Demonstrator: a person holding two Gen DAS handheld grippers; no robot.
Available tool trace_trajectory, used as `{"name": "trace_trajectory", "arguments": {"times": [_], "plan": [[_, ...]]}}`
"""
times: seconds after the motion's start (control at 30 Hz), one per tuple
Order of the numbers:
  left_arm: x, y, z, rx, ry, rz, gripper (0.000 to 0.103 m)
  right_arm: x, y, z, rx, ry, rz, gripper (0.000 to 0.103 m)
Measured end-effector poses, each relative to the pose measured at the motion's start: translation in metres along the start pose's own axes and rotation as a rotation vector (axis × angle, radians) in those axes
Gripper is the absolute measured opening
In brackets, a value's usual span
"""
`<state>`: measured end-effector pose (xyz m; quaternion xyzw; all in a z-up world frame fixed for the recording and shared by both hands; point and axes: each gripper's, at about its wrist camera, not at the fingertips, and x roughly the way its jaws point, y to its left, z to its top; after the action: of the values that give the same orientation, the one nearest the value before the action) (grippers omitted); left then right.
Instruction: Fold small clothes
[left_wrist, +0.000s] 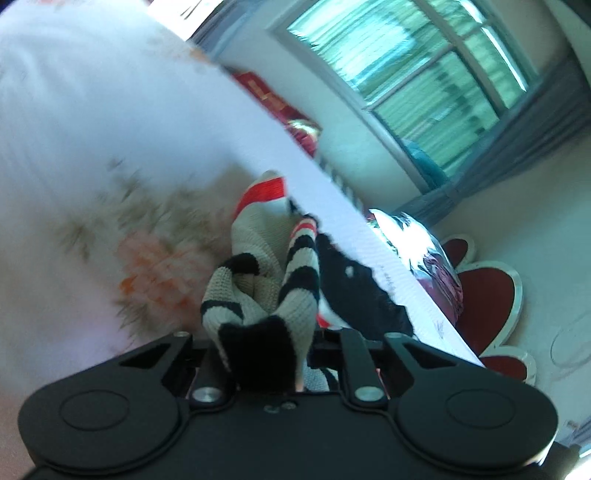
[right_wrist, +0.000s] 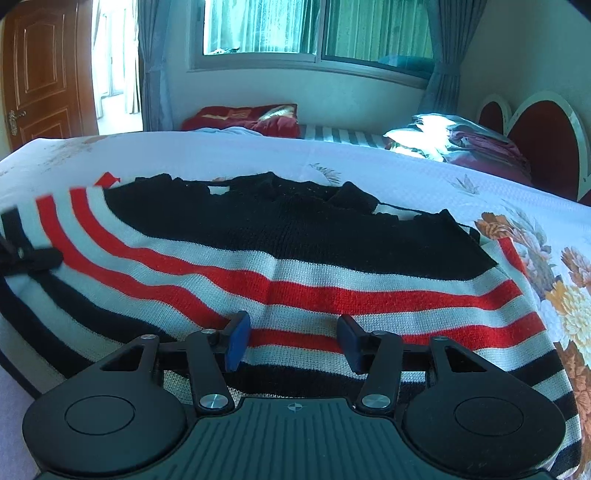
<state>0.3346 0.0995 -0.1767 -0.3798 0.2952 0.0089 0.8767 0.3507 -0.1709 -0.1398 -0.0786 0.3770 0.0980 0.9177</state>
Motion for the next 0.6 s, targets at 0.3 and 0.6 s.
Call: {"name": "trace_trajectory", "arguments": {"times": [0.3, 0.6], "plan": [[-0.009, -0.102, -0.003, 0.304, -0.054, -0.076, 0.014, -0.007, -0.019, 0.008, 0.019, 0.002, 0.081, 0.053], [0.027, -0.218, -0.087, 0.667, 0.067, -0.227, 0.014, -0.063, -0.148, 0.005, 0.231, -0.019, 0.045, 0.053]]}}
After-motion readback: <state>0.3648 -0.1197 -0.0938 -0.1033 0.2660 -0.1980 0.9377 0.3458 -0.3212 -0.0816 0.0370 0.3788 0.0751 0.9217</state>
